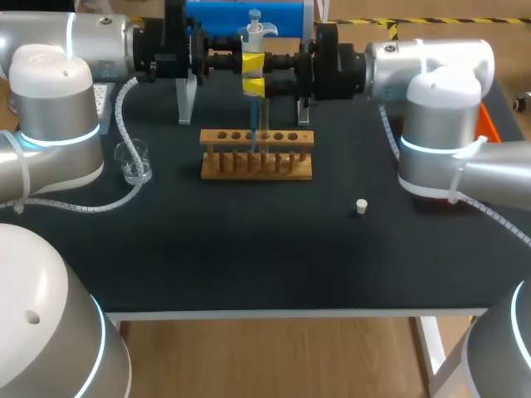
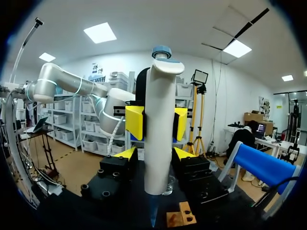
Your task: Invert the test tube, pick up the pipette, mount the tip to pipette, aspirate from beaker and dispense into the tube, eject the tip, return the pipette, and cap with the stopper.
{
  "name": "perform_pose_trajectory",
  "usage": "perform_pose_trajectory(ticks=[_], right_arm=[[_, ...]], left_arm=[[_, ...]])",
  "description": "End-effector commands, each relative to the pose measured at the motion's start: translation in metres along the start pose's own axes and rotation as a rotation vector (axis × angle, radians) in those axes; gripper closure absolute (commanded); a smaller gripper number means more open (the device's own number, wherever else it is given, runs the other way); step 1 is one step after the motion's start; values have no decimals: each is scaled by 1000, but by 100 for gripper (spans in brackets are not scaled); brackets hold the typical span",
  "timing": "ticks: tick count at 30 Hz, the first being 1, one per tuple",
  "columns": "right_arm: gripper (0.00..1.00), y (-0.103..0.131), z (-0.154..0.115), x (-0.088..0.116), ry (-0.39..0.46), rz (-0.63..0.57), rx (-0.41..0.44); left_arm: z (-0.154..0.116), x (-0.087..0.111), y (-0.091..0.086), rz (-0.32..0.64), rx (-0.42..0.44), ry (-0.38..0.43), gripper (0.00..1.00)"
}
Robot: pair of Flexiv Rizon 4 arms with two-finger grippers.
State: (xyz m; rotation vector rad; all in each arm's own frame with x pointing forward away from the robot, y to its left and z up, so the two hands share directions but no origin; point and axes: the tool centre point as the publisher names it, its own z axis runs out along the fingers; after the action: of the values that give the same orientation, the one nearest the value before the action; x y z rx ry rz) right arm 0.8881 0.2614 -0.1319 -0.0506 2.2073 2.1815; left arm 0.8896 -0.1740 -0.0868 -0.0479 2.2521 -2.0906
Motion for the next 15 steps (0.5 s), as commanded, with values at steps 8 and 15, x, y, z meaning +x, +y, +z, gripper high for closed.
perform_pose_trajectory(ticks=[8, 15], right_arm=[[56, -1, 3, -1, -4, 14, -16], [56, -2, 3, -1, -2, 23, -34]], left_arm=[[0, 1, 1, 2, 4, -4, 100], [0, 1, 1, 2, 4, -4, 100]])
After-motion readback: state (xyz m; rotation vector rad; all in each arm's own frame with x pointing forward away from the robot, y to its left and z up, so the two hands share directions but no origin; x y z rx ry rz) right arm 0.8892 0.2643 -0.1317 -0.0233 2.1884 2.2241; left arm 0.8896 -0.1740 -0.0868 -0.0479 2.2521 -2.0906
